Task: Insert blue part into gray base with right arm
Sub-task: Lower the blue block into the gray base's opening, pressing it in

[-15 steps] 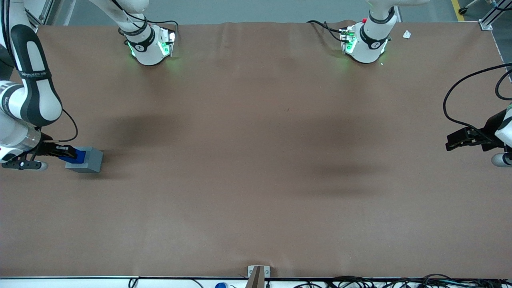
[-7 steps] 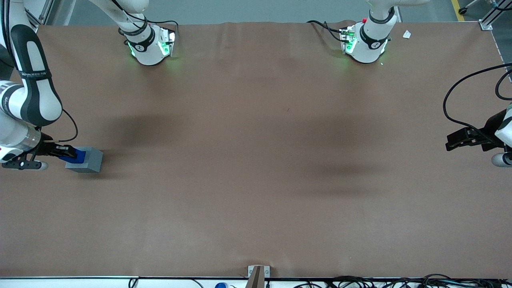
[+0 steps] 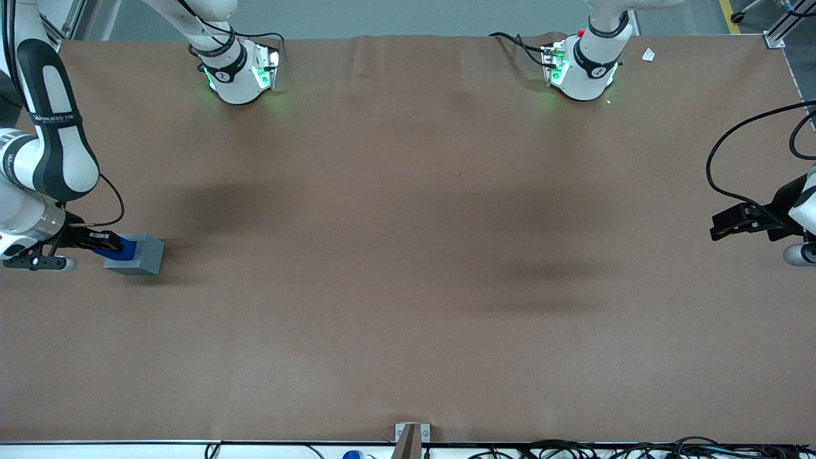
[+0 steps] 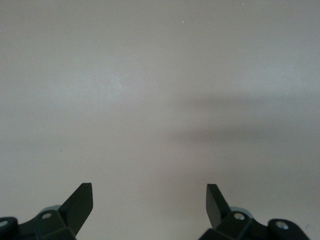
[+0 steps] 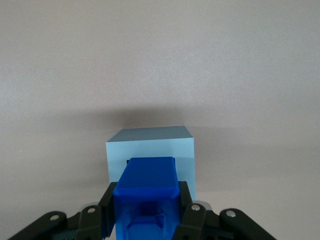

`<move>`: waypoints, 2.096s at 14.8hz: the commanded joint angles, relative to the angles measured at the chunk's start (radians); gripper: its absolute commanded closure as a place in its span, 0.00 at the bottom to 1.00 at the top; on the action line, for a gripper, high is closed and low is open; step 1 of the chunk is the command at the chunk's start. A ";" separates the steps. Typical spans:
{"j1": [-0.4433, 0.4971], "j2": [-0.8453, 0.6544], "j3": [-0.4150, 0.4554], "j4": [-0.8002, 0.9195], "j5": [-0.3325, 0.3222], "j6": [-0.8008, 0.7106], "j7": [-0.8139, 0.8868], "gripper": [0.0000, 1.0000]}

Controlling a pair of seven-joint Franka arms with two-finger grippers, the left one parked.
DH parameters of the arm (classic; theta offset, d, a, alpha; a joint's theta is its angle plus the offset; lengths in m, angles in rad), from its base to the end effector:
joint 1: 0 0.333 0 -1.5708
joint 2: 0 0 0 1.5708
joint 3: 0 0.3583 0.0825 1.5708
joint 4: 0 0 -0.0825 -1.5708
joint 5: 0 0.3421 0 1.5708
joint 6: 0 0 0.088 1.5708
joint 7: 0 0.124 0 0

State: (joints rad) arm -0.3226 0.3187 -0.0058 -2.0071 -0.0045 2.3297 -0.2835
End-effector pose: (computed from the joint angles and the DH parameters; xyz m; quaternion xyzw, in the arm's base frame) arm 0.5535 -0.1885 0.3494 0.9998 -0.0208 0.0011 0.0030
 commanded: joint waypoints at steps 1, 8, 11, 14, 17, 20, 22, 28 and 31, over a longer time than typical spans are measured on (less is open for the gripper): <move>-0.021 -0.003 0.018 -0.042 -0.008 0.019 -0.016 0.91; -0.027 -0.001 0.018 -0.042 -0.006 0.011 -0.049 0.91; -0.032 0.000 0.018 -0.044 -0.006 0.013 -0.049 0.91; -0.032 0.005 0.018 -0.042 -0.002 0.017 -0.049 0.91; -0.029 0.008 0.020 -0.041 0.006 0.026 -0.049 0.91; -0.027 0.016 0.021 -0.041 0.023 0.033 -0.049 0.91; -0.026 0.019 0.021 -0.042 0.024 0.036 -0.048 0.91; -0.027 0.014 0.021 -0.051 0.024 0.025 -0.045 0.91; -0.026 0.014 0.023 -0.059 0.024 0.025 -0.045 0.92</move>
State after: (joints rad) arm -0.3257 0.3169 -0.0062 -2.0114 0.0003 2.3332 -0.3158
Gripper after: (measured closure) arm 0.489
